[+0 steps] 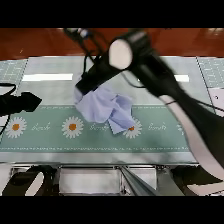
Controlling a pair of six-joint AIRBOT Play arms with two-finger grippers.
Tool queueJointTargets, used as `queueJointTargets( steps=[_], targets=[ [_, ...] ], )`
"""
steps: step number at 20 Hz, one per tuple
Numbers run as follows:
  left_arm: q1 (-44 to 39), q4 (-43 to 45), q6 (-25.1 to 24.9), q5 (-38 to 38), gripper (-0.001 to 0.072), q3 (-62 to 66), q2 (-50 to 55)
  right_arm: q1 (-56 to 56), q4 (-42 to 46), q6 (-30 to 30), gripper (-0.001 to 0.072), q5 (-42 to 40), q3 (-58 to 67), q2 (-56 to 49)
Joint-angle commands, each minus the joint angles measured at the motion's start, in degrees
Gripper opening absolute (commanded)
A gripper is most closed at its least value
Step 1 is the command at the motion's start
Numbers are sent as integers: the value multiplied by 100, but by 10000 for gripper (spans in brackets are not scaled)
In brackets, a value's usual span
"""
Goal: Fold the shirts.
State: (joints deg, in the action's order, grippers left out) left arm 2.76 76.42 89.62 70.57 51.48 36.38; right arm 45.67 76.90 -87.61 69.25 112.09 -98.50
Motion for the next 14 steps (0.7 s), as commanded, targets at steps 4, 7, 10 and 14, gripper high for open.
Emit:
queueJointTargets(
  steps=[4,7,10,14],
  targets=[
    [-321,-330,-79,-109,506,-553,48,-297,-503,-254,407,297,4,-538],
    [146,35,-153,313,506,-385,48,-1478,925,-219,407,1869,-11,289],
    [1290,-136,111,638,506,-640,11,-3095,1091,-603,407,1698,-1259,1552],
    [1703,-2623,-715,669,506,-2660,111,-4625,-389,-439,406,-190,-5018,3364]
  ],
)
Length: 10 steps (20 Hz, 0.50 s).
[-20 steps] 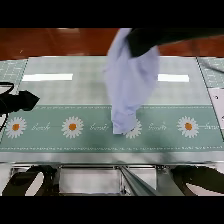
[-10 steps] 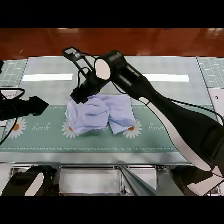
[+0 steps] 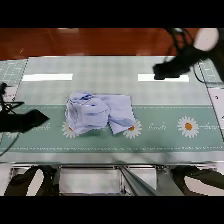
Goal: Fold the shirts.
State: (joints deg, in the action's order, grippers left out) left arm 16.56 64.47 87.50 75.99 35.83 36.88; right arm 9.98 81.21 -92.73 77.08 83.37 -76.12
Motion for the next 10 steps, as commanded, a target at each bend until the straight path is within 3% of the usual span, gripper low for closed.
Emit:
queueJointTargets(
  steps=[1,5,10],
  targets=[
    [280,-1456,-544,96,506,-1493,144,-1290,-1259,350,406,-1204,-2955,1425],
    [175,-2076,-737,-437,507,-2079,503,-1930,-2271,951,406,-1648,-4966,2127],
    [-944,-2402,-647,-1792,506,-2068,1484,-1915,-2455,1060,406,-1672,-5254,2170]
  ],
)
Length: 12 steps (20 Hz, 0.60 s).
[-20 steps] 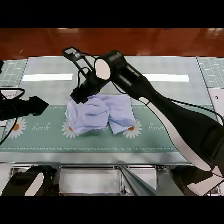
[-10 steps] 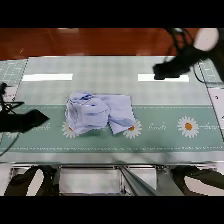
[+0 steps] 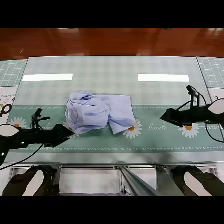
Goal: Fold the shirts.
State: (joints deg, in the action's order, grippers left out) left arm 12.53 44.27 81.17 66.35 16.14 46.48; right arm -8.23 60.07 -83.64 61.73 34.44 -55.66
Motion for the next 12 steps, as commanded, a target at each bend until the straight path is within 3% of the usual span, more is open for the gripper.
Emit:
queueJointTargets(
  steps=[1,5,9,10,11,12],
  targets=[
    [-828,-660,-146,-1246,506,-83,782,-96,-435,175,406,-140,-361,125],
    [-1694,-1864,-575,-2653,506,-57,1456,-94,-592,186,406,-22,-363,125],
    [-1978,-1858,-793,-2905,503,422,1764,9,-597,184,406,203,-363,125],
    [-1980,-1858,-809,-2905,418,564,1812,177,-592,181,406,201,-363,122],
    [-1980,-1834,-820,-2900,199,673,1838,400,-599,149,406,186,-363,122],
    [-1982,-1836,-1008,-2859,25,785,1838,680,-597,83,406,133,-363,122]
  ],
)
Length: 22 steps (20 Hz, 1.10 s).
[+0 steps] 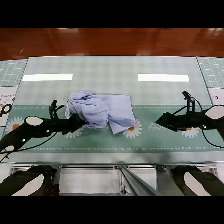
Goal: Fold the shirts.
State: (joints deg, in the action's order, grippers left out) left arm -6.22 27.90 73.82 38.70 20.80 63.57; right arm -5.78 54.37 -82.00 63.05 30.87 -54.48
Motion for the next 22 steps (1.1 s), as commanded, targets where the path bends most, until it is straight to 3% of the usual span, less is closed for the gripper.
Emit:
queueJointTargets(
  steps=[1,5,13,19,20,21,22],
  targets=[
    [-105,-195,-422,22,18,422,129,726,-24,-181,406,-116,-7,4],
    [-105,-177,-638,404,18,678,125,1541,-420,-505,406,-988,37,-483],
    [-105,-177,-673,584,18,695,127,1644,-2184,673,406,-979,490,-2061],
    [-107,-177,-673,590,18,695,127,2236,-2385,741,406,-1320,1209,-2924],
    [-105,-177,-673,590,18,695,127,2304,-2389,726,392,-1392,1377,-3040],
    [-107,-177,-673,592,18,695,127,2341,-2402,656,330,-1471,1539,-3147],
    [-107,-177,-673,595,18,695,125,2350,-2426,601,210,-1445,1687,-3222]
  ],
)
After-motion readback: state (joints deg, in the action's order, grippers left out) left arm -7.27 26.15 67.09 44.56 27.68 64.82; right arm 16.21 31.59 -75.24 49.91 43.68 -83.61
